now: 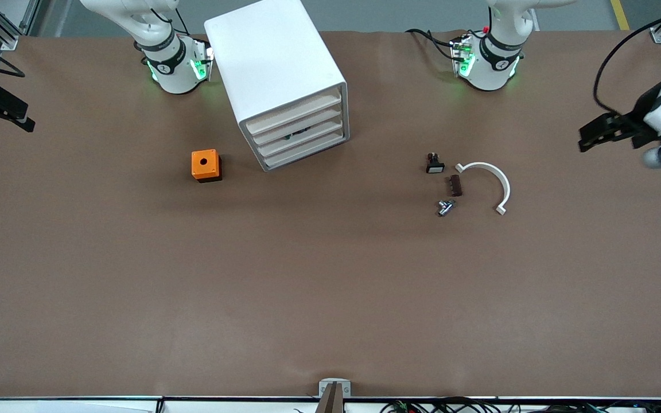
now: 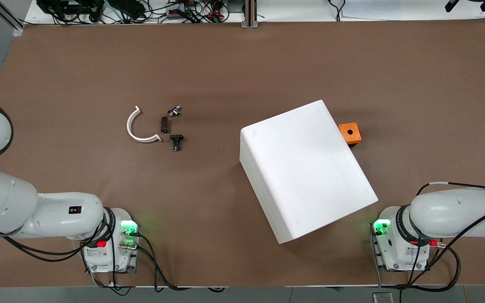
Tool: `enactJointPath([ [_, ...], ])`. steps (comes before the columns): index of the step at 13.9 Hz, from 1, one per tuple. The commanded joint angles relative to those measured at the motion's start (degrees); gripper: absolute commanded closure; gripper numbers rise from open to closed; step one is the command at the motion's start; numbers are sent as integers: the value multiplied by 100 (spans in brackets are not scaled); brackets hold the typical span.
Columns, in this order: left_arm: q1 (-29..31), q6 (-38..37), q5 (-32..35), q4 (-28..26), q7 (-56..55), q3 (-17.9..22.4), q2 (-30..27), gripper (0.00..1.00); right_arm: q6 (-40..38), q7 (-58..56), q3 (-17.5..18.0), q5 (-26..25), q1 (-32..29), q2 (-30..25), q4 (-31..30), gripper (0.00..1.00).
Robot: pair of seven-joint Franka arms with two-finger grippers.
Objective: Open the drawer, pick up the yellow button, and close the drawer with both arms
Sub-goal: 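Reach the left gripper toward the white cabinet's drawer front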
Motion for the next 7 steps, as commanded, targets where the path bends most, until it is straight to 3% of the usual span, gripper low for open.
enactJointPath([
  [1,-99,142,2,96,-193,-292,453,0,-35,32,-16,-5,86,52,83,0],
  [7,-757,705,11,87,-1763,-407,1394,0,272,-30,-34,-67,42,834,101,0],
])
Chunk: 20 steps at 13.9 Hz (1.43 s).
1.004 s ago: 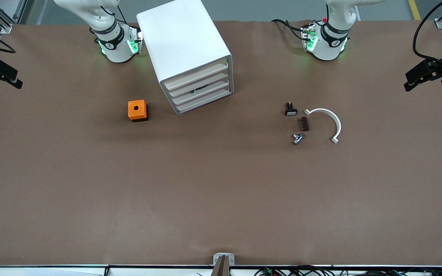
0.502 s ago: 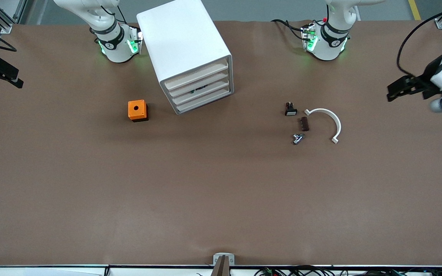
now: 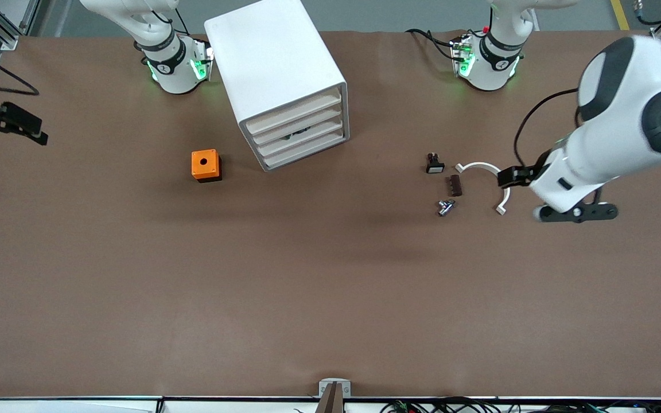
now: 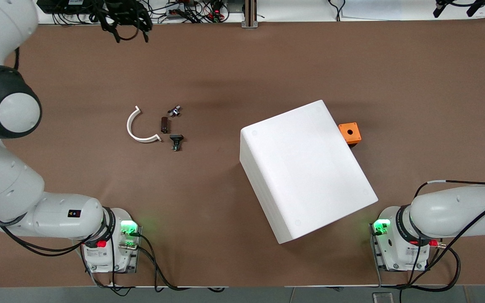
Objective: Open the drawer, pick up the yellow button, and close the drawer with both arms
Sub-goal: 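Reach the left gripper toward the white cabinet's drawer front, then grasp the drawer front with the left gripper while the right gripper approaches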
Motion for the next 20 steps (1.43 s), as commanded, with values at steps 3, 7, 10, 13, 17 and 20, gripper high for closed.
enactJointPath([
  [3,-556,406,-15,127,-1581,-25,698,0,134,-38,-46,-55,-97,776,139,0],
  [7,-1153,794,-226,144,-3757,-25,1208,0,126,-38,-46,-99,-194,978,148,0],
  [10,-1461,794,-751,144,-4982,-25,1481,0,100,6,-37,-82,-133,970,148,0],
  [13,-1602,794,-1438,153,-5852,-25,1657,0,29,59,-19,24,-141,961,130,0],
  [17,-1805,785,-2044,171,-7862,-16,1938,0,20,102,-11,24,-71,935,95,0],
  [20,-1814,785,-2905,179,-9394,-16,2185,0,-93,436,-11,24,34,943,139,0],
])
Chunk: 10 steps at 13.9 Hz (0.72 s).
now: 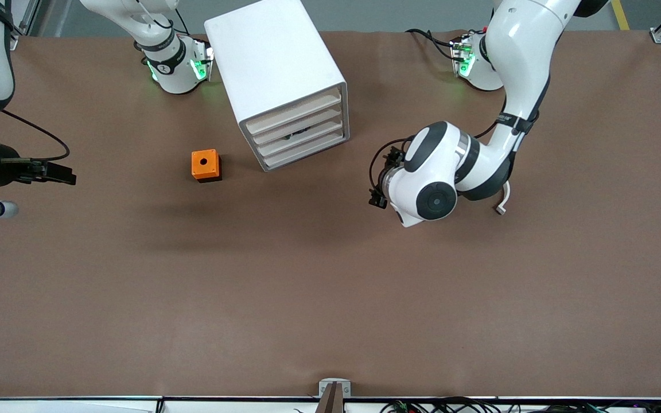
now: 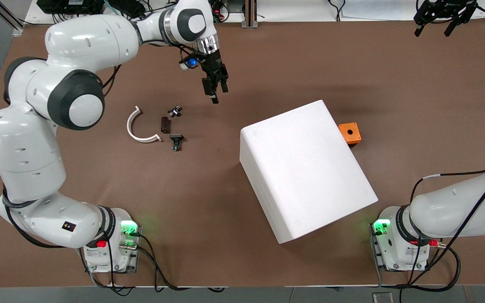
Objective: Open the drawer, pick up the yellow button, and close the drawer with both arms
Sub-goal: 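Grasp the drawer front with the left gripper while the right gripper approaches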
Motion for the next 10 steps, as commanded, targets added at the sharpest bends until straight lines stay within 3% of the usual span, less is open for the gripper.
enactJointPath([
  [1,-23,-33,-592,144,-898,18,181,0,-143,222,12,6,59,-36,65,0],
  [6,-207,-68,-2103,144,-3049,18,435,10,-99,169,4,-74,-11,-9,91,0],
  [10,-347,-243,-3124,127,-3483,18,532,26,-108,467,4,-47,59,-18,91,0],
])
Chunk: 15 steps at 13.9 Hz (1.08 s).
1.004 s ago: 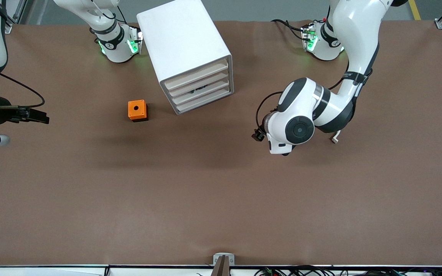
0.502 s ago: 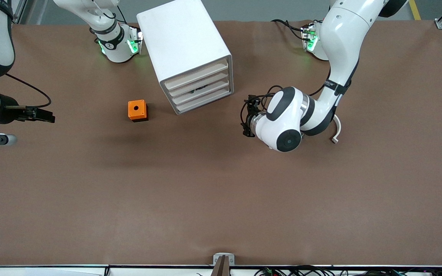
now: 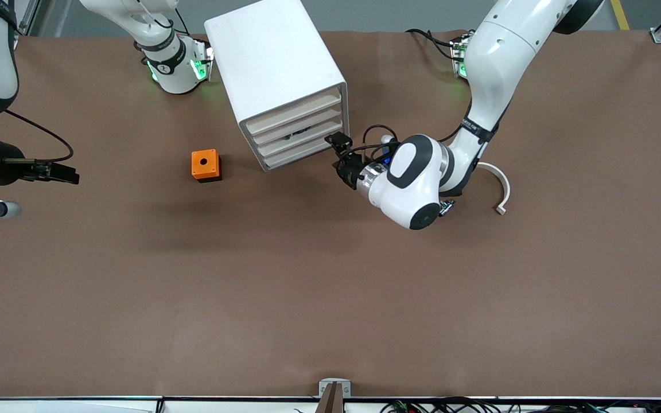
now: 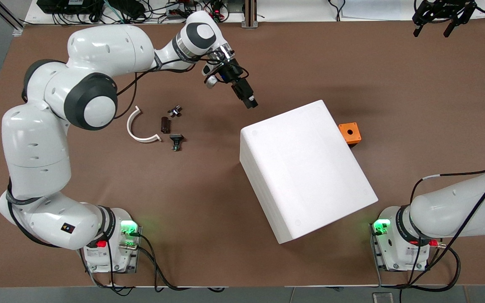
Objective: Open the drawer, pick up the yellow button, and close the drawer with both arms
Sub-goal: 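Grasp the drawer front with the left gripper while the right gripper approaches, then pull the drawer open with the left gripper while the right gripper reaches in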
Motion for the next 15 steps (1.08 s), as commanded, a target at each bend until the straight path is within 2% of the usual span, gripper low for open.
enactJointPath([
  [1,-201,-280,-392,114,-321,21,125,26,-82,410,32,-18,53,-26,57,0],
  [5,-360,-448,-603,114,-365,21,134,30,-56,1561,32,27,517,-53,13,0],
  [7,-518,-474,-665,114,-374,21,160,41,22,2455,41,27,886,-61,-83,0],
  [9,-667,-475,-665,123,-374,21,152,47,198,3203,41,35,1308,-70,-259,0],
  [12,-799,-571,-674,123,-374,12,143,50,479,4170,41,281,1844,-166,-453,0],
  [14,-844,-580,-674,123,-392,12,125,57,576,4952,41,299,2292,-167,-462,0],
  [15,-853,-580,-657,132,-348,12,143,69,655,5304,41,299,2468,-167,-462,0],
])
